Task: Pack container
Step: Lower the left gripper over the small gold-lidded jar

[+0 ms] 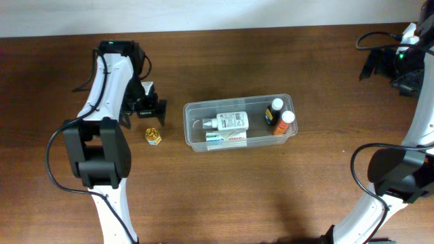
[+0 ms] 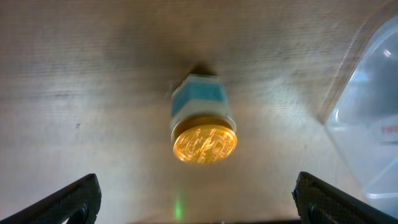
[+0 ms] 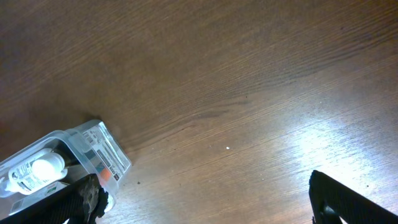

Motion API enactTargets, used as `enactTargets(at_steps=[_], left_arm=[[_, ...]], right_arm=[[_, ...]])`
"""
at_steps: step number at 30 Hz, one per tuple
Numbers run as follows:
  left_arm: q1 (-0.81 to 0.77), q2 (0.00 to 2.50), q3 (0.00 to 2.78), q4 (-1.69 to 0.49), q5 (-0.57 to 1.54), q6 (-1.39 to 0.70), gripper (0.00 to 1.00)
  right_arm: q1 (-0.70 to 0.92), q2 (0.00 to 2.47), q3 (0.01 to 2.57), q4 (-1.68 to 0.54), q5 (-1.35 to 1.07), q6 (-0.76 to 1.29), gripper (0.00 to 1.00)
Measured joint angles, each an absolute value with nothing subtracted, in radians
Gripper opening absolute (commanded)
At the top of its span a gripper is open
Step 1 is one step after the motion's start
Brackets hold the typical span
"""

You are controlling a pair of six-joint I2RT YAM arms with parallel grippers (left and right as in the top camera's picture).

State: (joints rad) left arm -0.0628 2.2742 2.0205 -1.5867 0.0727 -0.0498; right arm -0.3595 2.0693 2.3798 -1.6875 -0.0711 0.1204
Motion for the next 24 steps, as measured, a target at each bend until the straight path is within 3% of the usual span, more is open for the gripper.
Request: enactTargets(at_steps=[24], left_arm=[[-0.051,2.259,2.003,-1.605,0.079,-0.129,0.99]], right_arm=[[-0.360,2.069,2.380,-1.687,-0.072,0.120,0.98]])
